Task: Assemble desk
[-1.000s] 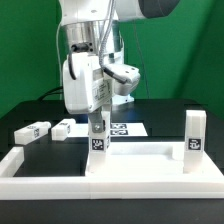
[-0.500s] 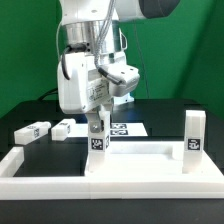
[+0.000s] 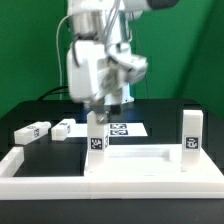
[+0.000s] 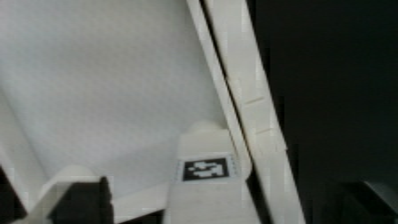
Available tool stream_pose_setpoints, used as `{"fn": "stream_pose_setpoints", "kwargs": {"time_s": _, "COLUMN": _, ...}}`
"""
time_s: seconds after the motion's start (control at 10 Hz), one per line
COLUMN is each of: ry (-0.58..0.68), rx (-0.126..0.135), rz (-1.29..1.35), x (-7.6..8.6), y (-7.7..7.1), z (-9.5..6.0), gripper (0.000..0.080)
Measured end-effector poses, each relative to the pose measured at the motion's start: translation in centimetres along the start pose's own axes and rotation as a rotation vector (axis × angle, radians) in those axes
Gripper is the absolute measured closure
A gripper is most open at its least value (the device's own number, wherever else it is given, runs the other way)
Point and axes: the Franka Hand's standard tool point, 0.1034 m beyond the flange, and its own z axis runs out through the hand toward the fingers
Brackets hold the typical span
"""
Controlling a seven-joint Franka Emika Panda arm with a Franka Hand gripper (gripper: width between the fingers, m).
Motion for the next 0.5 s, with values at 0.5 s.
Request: {"fn": "stream_pose_setpoints", "kwargs": {"time_s": 0.5, "ry": -0.013, "rx": -0.006, "rz": -0.024, "x": -1.60, "y": 1.35, "z": -0.53, "gripper": 0.0151}}
